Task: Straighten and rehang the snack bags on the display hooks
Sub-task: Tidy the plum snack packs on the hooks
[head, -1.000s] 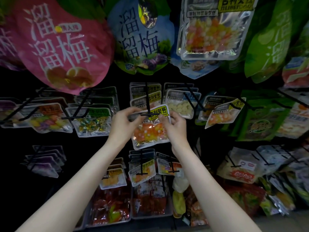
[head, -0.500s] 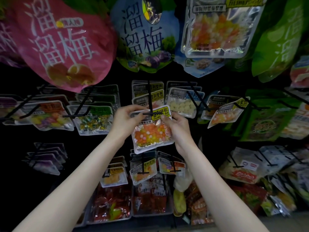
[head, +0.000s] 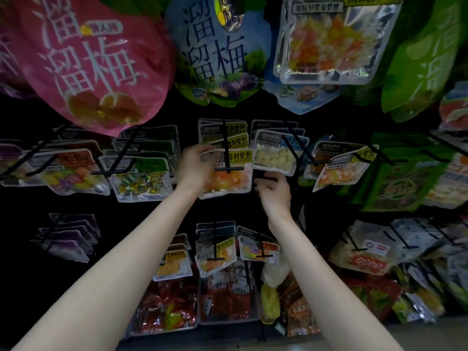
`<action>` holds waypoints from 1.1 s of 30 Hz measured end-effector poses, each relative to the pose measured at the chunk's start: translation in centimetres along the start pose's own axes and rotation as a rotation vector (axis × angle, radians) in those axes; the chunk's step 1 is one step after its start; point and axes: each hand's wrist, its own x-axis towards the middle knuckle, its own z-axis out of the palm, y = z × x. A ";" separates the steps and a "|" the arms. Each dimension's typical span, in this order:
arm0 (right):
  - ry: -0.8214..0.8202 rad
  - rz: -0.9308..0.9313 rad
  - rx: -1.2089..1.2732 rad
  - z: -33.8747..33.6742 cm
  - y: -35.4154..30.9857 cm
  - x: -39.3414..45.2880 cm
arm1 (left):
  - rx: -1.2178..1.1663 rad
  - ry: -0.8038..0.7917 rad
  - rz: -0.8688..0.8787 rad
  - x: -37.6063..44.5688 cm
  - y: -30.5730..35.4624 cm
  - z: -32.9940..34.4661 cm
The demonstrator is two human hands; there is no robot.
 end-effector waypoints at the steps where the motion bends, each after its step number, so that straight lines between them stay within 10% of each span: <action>1: 0.009 0.031 0.013 -0.6 0.6 0.0 | 0.016 0.040 0.011 0.5 -0.3 0.3; 6: 0.146 0.225 0.386 -5.2 3.0 0.4 | 0.075 0.350 0.092 -2.0 -2.5 1.6; 12: 0.234 0.428 1.020 -11.0 3.5 3.6 | 0.058 0.065 0.207 -7.0 -3.8 4.8; 28: 0.009 0.118 1.149 -18.4 2.1 -1.6 | -0.176 -0.346 0.420 -9.1 3.3 9.8; 33: -0.087 0.188 0.807 -17.5 4.7 -3.9 | -0.428 -0.527 0.328 -10.6 4.6 10.7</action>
